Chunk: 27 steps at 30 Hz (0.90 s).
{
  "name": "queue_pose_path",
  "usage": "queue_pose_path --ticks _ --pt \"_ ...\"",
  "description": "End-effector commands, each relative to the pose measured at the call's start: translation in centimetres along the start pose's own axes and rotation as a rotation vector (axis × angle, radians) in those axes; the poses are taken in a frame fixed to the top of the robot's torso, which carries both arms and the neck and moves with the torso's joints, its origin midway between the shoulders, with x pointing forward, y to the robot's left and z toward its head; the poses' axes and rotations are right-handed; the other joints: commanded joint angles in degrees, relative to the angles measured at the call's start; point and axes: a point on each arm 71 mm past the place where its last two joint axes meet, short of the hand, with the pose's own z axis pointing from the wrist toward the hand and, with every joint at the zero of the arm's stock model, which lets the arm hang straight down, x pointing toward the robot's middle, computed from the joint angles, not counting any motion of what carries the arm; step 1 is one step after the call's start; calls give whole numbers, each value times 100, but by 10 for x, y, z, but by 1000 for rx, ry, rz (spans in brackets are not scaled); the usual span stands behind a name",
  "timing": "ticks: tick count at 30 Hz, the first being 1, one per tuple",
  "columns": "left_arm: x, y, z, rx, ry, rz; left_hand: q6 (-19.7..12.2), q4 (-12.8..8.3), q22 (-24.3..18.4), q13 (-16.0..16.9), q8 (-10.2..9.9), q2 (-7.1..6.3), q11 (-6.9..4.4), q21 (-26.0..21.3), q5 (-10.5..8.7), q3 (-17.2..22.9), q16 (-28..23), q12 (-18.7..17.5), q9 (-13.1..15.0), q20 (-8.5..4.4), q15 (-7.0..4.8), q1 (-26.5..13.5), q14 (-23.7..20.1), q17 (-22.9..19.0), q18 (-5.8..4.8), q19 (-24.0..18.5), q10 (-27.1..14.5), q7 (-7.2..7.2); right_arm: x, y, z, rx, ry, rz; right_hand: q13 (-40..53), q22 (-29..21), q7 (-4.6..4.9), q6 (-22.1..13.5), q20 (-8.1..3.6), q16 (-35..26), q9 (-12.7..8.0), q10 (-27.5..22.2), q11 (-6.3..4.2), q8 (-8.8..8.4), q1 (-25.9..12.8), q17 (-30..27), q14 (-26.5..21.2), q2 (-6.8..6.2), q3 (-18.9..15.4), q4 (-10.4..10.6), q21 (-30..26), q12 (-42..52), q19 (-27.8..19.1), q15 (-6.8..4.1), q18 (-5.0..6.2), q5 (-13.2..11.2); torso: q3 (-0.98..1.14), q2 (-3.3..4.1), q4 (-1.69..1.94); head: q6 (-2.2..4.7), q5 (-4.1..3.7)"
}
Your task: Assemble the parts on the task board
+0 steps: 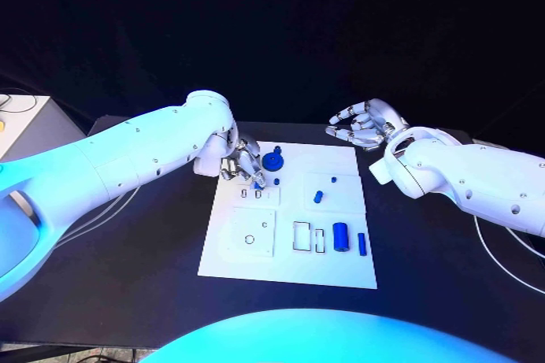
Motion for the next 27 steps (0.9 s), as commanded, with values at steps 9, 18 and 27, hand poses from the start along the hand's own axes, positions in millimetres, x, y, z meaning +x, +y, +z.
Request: queue_pose_path --ticks 9,18,27 --pt "-3 -10 5 -29 -6 54 83 -1077 35 34 -1 61 4 33 55 1021 35 40 10 -2 14 6 498 1172 -79 52 55 -49 -3 6 3 -89 -68 44 -3197 -3411 44 -143 58 -4330 128 -2362 37 207 -88 -3462 -1138 -233 756 -27 -5631 -3912 -1491 38 796 95 -4 3 7 0 -2" --pt "1 -13 9 -36 2 68 84 -1078 34 32 -1 61 4 33 58 1020 32 39 10 -2 14 5 496 1168 -79 51 54 -50 -10 7 3 -128 -155 96 -4673 -4500 118 -143 198 -5818 189 -2103 148 341 -189 -3686 -1215 -372 1286 -197 -6657 -5267 -1438 162 785 181 -8 11 3 0 14" --pt "4 -14 12 -47 7 81 90 -1084 42 50 1 65 1 38 78 1014 34 53 14 -4 12 2 497 1170 -80 55 67 -53 -11 7 4 -139 -164 131 -6066 -5528 307 -146 536 -7219 77 -1984 375 181 -383 -4307 -1845 -389 1550 -431 -7386 -6376 -2004 483 795 225 -2 8 9 0 23"
